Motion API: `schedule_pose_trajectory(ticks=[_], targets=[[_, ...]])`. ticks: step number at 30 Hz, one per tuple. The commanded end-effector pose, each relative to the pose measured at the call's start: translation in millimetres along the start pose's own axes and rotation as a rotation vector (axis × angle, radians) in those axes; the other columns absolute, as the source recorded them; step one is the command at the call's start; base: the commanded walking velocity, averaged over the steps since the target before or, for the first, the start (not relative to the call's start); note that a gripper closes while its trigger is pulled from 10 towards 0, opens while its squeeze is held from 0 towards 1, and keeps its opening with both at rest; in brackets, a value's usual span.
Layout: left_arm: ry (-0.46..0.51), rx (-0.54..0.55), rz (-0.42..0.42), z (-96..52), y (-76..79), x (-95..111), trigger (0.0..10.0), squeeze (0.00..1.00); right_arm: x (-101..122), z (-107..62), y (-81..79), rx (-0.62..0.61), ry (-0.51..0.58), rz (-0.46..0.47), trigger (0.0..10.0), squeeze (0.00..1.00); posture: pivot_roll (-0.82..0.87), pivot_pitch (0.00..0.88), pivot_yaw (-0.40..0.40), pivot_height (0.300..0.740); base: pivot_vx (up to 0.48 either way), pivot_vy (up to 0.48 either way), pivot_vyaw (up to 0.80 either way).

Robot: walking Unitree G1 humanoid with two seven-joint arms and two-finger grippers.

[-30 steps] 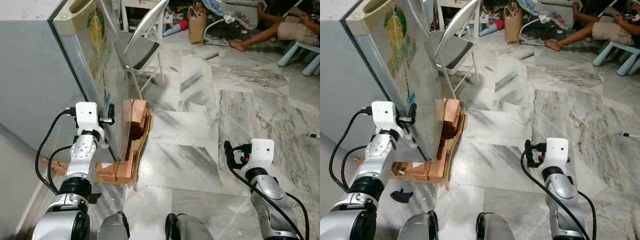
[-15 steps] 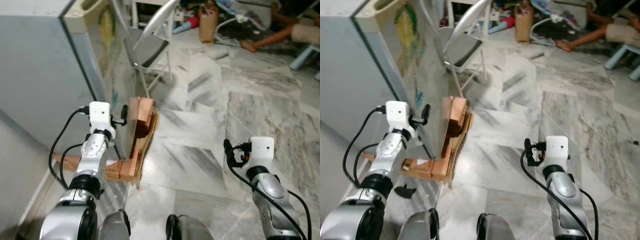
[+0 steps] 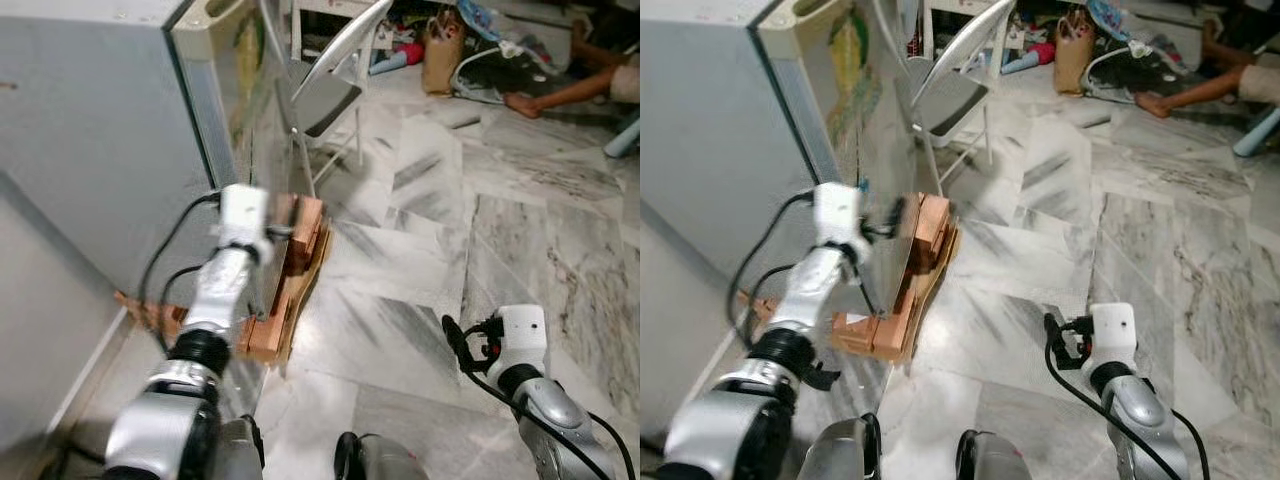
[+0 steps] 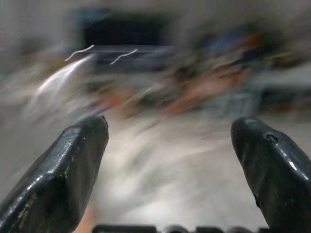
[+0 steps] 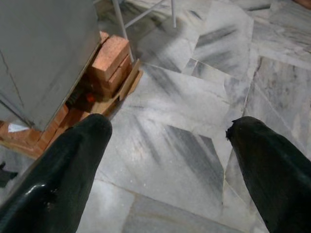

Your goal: Restocking fridge

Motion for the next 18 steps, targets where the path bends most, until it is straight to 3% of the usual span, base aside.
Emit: schedule_pose_trajectory(ticks=[1, 2, 4, 6, 7, 8, 9, 10, 14, 16, 18], targets=[[0.019, -0.232, -0.032, 8.4, 53.1, 7.9, 10.0, 0.00, -9.3, 1.5, 4.9, -0.007, -0.026, -0.009, 10.0, 0.00, -0.10, 0.097, -0.040, 0.740, 0.000, 0.000, 0.00], [0.027, -0.257, -0.037, 9.0, 60.4, 9.6, 10.0, 0.00, -10.0, 2.7, 4.8, -0.007, -0.026, -0.008, 10.0, 0.00, -0.10, 0.097, -0.040, 0.740, 0.000, 0.000, 0.00], [0.026, -0.242, -0.039, 9.8, 58.2, 9.2, 10.0, 0.00, -12.8, 5.6, 4.5, -0.004, -0.030, -0.012, 10.0, 0.00, -0.09, 0.094, -0.039, 0.740, 0.000, 0.000, 0.00], [0.005, -0.138, -0.003, 8.2, 31.4, 2.3, 10.0, 0.00, -19.6, 10.2, 4.2, 0.004, -0.042, -0.016, 10.0, 0.00, -0.09, 0.091, -0.037, 0.740, 0.000, 0.000, 0.00], [0.005, -0.138, -0.003, 8.2, 31.4, 2.3, 10.0, 0.00, -19.6, 10.2, 4.2, 0.004, -0.042, -0.016, 10.0, 0.00, -0.09, 0.091, -0.037, 0.740, 0.000, 0.000, 0.00], [-0.009, -0.047, 0.022, 3.1, 7.4, -0.5, 10.0, 0.00, -24.2, 11.8, 4.5, 0.012, -0.051, -0.013, 10.0, 0.00, -0.08, 0.089, -0.036, 0.740, 0.000, 0.000, 0.00], [-0.017, -0.002, 0.042, -1.6, -5.4, -1.7, 10.0, 0.00, -26.7, 12.5, 4.8, 0.013, -0.056, -0.011, 10.0, 0.00, -0.08, 0.088, -0.035, 0.740, 0.000, 0.000, 0.00], [-0.017, -0.002, 0.042, -1.6, -5.4, -1.7, 10.0, 0.00, -26.7, 12.5, 4.8, 0.013, -0.056, -0.011, 10.0, 0.00, -0.08, 0.088, -0.035, 0.740, 0.000, 0.000, 0.00], [-0.102, 0.153, 0.098, -37.6, -44.6, -8.9, 10.0, 0.00, -32.2, 17.1, 6.9, -0.006, -0.036, -0.020, 10.0, 0.00, -0.07, 0.085, -0.022, 0.740, 0.000, 0.000, 0.00], [-0.166, 0.288, 0.115, -78.2, -68.9, -23.7, 10.0, 0.00, -32.3, 21.9, 10.2, -0.050, -0.010, -0.046, 10.0, 0.00, -0.07, 0.088, -0.012, 0.740, 0.000, 0.000, 0.00], [-0.170, 0.307, 0.115, -83.0, -71.5, -25.8, 10.0, 0.00, -32.4, 22.7, 11.0, -0.058, -0.006, -0.048, 10.0, 0.00, -0.07, 0.088, -0.012, 0.740, 0.000, 0.000, 0.00]])
Point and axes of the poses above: a point about 5 cm out from each wrist's last joint towards the gripper, its own z axis pointing out of the wrist towards the gripper, its own x axis along the axis of the wrist's last joint, y = z × x, the point moved 2 cm from there along z, pointing out of the wrist towards the gripper, and after that the axes turned 6 degrees about -z, right-handed, at the moved point
